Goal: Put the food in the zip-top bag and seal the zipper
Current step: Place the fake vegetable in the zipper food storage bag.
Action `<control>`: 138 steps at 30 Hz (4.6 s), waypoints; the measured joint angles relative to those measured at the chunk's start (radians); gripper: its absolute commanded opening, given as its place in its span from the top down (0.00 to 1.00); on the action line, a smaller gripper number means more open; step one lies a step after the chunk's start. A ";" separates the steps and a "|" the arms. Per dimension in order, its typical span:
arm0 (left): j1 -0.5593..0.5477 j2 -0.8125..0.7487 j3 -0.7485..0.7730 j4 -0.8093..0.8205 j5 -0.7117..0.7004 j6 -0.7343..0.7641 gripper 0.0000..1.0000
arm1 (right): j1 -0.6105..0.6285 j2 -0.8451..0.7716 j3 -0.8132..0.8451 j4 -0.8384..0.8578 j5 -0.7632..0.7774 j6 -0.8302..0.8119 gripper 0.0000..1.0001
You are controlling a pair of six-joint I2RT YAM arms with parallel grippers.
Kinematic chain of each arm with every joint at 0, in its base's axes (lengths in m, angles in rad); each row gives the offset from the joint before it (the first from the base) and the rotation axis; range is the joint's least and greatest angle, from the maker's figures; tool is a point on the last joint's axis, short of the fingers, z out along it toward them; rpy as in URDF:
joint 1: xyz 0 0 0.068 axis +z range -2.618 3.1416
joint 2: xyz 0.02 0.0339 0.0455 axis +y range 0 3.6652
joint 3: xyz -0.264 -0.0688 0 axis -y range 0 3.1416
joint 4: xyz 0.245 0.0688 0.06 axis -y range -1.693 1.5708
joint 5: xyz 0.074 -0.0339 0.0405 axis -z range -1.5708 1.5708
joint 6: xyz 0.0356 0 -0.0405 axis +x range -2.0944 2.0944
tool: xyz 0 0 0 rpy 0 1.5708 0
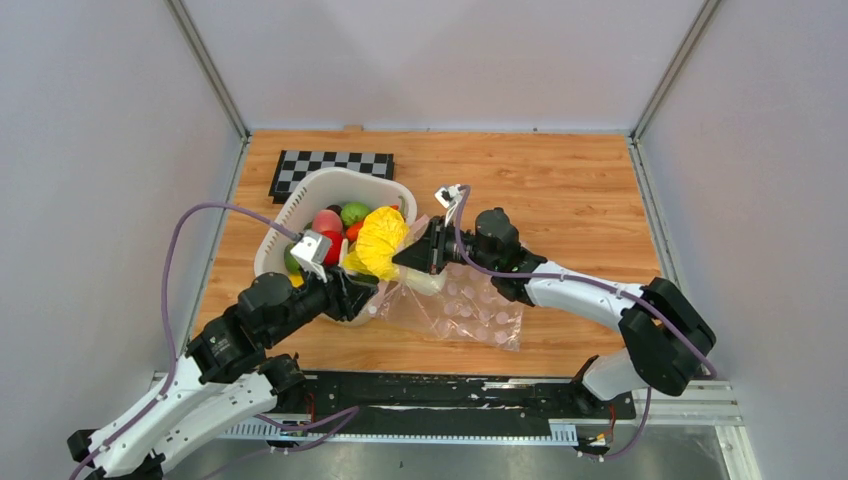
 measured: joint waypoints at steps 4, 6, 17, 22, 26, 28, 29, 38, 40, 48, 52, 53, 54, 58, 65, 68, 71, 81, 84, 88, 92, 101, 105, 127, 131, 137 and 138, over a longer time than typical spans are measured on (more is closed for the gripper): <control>0.000 0.000 -0.064 -0.003 0.033 -0.022 0.44 | 0.000 -0.013 0.000 -0.018 0.011 -0.008 1.00; 0.000 0.025 -0.083 -0.003 0.039 -0.032 0.44 | 0.000 -0.016 0.000 -0.023 0.011 -0.010 1.00; 0.000 0.087 -0.174 0.122 -0.034 -0.069 0.48 | 0.000 -0.029 -0.008 -0.040 0.010 -0.026 1.00; 0.000 0.098 -0.231 0.207 -0.050 -0.083 0.56 | 0.000 -0.029 -0.014 -0.040 0.003 -0.033 1.00; 0.002 0.095 -0.244 0.229 -0.061 -0.087 0.60 | 0.000 -0.033 -0.027 -0.036 0.004 -0.033 1.00; 0.002 0.092 -0.252 0.241 -0.064 -0.088 0.63 | 0.000 -0.033 -0.032 -0.031 0.003 -0.033 1.00; 0.002 0.092 -0.254 0.246 -0.068 -0.088 0.65 | 0.000 -0.033 -0.035 -0.028 0.002 -0.032 1.00; 0.008 0.114 -0.274 0.296 -0.083 -0.087 0.70 | 0.000 -0.033 -0.073 0.068 -0.006 0.020 1.00; 0.008 0.111 -0.280 0.307 -0.080 -0.085 0.70 | 0.000 -0.032 -0.080 0.085 -0.006 0.043 1.00; 0.008 0.158 -0.267 0.331 -0.057 -0.037 0.79 | -0.001 -0.002 -0.101 0.206 -0.016 0.138 1.00; 0.008 0.186 -0.238 0.317 -0.060 -0.007 0.85 | -0.001 -0.002 -0.103 0.225 -0.016 0.161 1.00; 0.007 0.190 -0.232 0.313 -0.061 0.000 0.86 | -0.001 -0.002 -0.103 0.225 -0.014 0.163 1.00; 0.007 0.195 -0.227 0.310 -0.061 0.006 0.89 | -0.001 -0.002 -0.104 0.225 -0.014 0.165 1.00; 0.007 0.216 -0.211 0.306 -0.060 0.029 0.96 | -0.001 -0.009 -0.104 0.213 -0.003 0.168 1.00; 0.006 0.211 -0.209 0.317 -0.043 0.045 0.75 | -0.001 -0.098 -0.104 0.126 0.023 0.159 1.00; 0.006 0.192 -0.209 0.325 -0.018 0.041 0.62 | -0.001 -0.169 -0.104 0.054 0.053 0.146 1.00; 0.006 0.166 -0.209 0.336 0.003 0.035 0.58 | -0.001 -0.225 -0.104 0.010 0.082 0.131 1.00; 0.006 0.154 -0.209 0.385 0.088 -0.019 0.57 | -0.001 -0.320 -0.135 -0.018 0.135 0.121 1.00; 0.006 0.160 -0.209 0.389 0.113 -0.043 0.57 | -0.001 -0.360 -0.161 -0.014 0.150 0.119 1.00; 0.006 0.180 -0.209 0.403 0.144 -0.072 0.56 | -0.001 -0.414 -0.183 -0.015 0.156 0.101 1.00; 0.006 0.216 -0.209 0.426 0.168 -0.092 0.55 | -0.003 -0.449 -0.185 -0.016 0.162 0.086 1.00; 0.005 0.288 -0.217 0.539 0.219 -0.177 0.39 | -0.008 -0.485 -0.187 -0.016 0.179 0.071 1.00; 0.005 0.303 -0.259 0.632 0.229 -0.240 0.37 | -0.008 -0.484 -0.187 -0.016 0.179 0.067 1.00; -0.029 0.340 -0.282 0.718 0.177 -0.338 0.48 | -0.013 -0.458 -0.268 0.141 0.251 0.205 1.00; -0.034 0.362 -0.288 0.740 0.195 -0.341 0.61 | -0.012 -0.456 -0.268 0.151 0.258 0.213 1.00; -0.034 0.369 -0.306 0.796 0.211 -0.362 0.74 | -0.012 -0.456 -0.268 0.150 0.258 0.214 1.00; -0.035 0.372 -0.306 0.801 0.211 -0.365 0.77 | -0.012 -0.456 -0.268 0.150 0.258 0.214 1.00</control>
